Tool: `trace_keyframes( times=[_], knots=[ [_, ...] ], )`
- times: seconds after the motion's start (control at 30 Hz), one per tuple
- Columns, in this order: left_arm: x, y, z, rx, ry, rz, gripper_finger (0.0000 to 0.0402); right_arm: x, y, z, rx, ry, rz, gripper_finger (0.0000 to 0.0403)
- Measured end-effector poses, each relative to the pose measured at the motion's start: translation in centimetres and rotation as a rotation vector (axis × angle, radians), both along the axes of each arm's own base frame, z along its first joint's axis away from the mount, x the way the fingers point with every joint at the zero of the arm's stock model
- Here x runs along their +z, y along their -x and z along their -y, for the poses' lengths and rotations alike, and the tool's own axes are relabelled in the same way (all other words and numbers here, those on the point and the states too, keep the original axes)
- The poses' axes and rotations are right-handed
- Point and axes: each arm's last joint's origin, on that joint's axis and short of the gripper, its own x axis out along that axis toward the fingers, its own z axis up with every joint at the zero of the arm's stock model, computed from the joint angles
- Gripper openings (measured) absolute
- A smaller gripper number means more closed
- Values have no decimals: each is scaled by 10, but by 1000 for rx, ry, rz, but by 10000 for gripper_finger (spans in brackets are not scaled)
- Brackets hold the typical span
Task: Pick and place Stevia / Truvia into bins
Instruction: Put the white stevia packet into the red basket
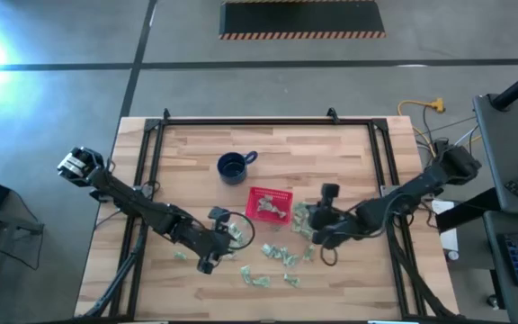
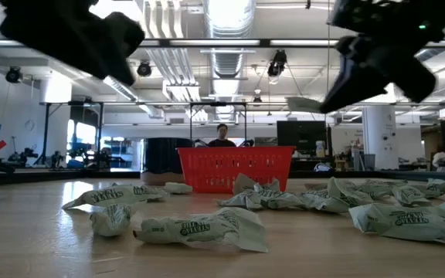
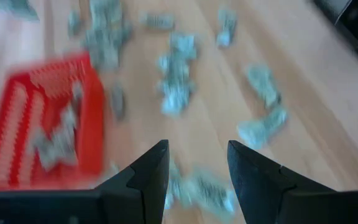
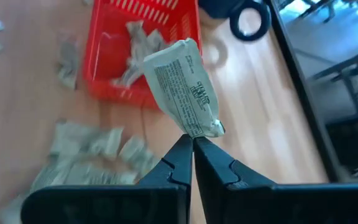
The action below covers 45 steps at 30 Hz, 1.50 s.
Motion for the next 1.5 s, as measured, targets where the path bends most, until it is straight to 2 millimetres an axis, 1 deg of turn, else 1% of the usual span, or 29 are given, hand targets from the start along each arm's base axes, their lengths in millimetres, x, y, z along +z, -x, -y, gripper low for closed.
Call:
trace_keyframes(
  times=[0.17,0.23,0.37,0.47,0.6,0.73,0.8,0.9,1.1,1.17,1.27,1.37,1.5],
  knots=[
    [-9,12,1,101,34,-125,148,3,-33,8,10,67,-37,8],
    [-12,16,3,138,29,-149,148,3,-45,12,6,80,-54,8],
    [-14,21,6,155,25,-164,148,-1,-68,20,19,67,-105,8],
    [-14,23,9,152,34,-163,148,-7,-82,26,18,62,-142,9],
    [-15,24,10,154,37,-168,148,-16,-92,33,-9,65,-171,9],
    [-16,25,9,160,29,-183,148,-19,-96,38,-45,50,-165,10],
    [-17,26,9,178,34,-195,148,-20,-96,40,-43,40,-169,18],
    [-20,29,7,204,27,-222,148,-21,-94,41,-35,15,-172,40],
    [-22,32,6,229,38,-253,148,-10,-90,40,-22,12,-151,87],
    [-25,36,5,256,73,-325,148,-4,-87,36,4,14,-142,96],
    [-29,47,3,335,98,-452,148,5,-83,26,51,9,-118,105],
    [-32,61,6,406,88,-550,148,11,-78,17,114,-43,-113,107],
    [-33,73,18,405,97,-580,148,19,-72,4,209,-128,-104,102]
  ],
)
